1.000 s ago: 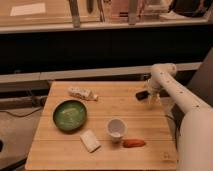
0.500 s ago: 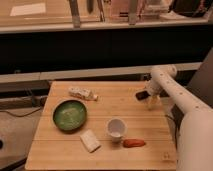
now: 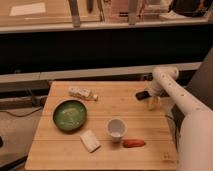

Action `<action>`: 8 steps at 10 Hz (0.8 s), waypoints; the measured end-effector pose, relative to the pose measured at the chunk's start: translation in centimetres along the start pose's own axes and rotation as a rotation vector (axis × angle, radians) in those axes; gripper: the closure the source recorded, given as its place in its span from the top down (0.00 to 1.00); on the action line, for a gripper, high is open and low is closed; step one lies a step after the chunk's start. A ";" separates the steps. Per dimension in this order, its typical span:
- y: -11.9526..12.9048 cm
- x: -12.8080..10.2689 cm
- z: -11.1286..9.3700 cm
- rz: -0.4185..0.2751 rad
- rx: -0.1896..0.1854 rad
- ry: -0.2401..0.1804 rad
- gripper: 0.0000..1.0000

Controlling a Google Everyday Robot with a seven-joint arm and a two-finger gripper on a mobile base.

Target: Place the eraser on the white sponge

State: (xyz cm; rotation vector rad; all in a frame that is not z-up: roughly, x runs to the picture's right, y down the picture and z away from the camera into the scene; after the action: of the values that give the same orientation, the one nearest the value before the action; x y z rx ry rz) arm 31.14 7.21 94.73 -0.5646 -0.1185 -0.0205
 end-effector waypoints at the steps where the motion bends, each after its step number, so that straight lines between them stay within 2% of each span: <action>1: -0.1 -0.1 0.0 -0.007 0.003 -0.008 0.80; 3: -0.3 -0.4 -0.1 -0.046 0.026 -0.014 0.80; 4: -0.9 -1.5 -0.6 -0.106 0.061 -0.022 0.80; 6: -1.6 -2.8 -0.7 -0.162 0.081 -0.034 0.80; 8: -2.0 -3.2 -0.6 -0.197 0.087 -0.047 0.80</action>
State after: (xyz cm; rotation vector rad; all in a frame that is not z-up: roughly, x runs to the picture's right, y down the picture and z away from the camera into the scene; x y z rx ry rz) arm 27.88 5.20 94.88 -0.4646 -0.2197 -0.1930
